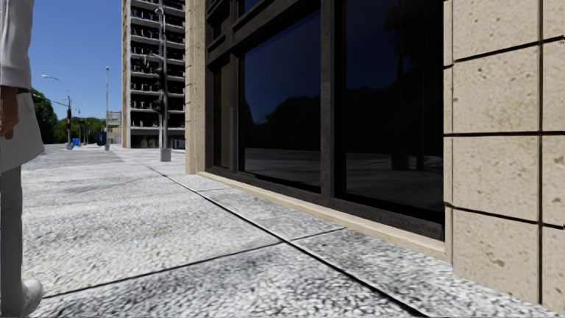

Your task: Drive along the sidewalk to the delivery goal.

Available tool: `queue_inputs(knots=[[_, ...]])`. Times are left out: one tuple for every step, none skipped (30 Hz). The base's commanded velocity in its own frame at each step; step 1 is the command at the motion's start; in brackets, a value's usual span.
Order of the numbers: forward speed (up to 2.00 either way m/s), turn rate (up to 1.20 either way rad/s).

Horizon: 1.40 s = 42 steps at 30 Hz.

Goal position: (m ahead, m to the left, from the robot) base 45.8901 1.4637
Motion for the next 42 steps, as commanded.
queue_inputs(knots=[[2.0, 0.03], [2.0, 0.12], [2.0, 0.28], [2.0, 0.34], [2.0, 0.36], [2.0, 0.29], [2.0, 0.07], [2.0, 0.07], [2.0, 0.0], [2.0, 0.0], [2.0, 0.0], [2.0, 0.09], [2.0, 0.27], [2.0, 0.51], [2.0, 0.51], [2.0, 0.6], [2.0, 0.66], [2.0, 0.68], [2.0, 0.68], [2.0, 0.75], [2.0, 0.82], [2.0, 0.84], [2.0, 0.84], [2.0, 0.84], [2.0, 0.84], [2.0, 0.84], [2.0, 0.84], [2.0, 0.84], [2.0, 0.84], [2.0, 0.8], [2.0, 0.66], [2.0, 0.43], [2.0, 0.28], [2.0, 0.16], [2.0, 0.02], [2.0, 0.02], [2.0, 0.0], [2.0, 0.0], [2.0, 0.0], [2.0, 0.0], [2.0, 0.07], [2.0, 0.07]])
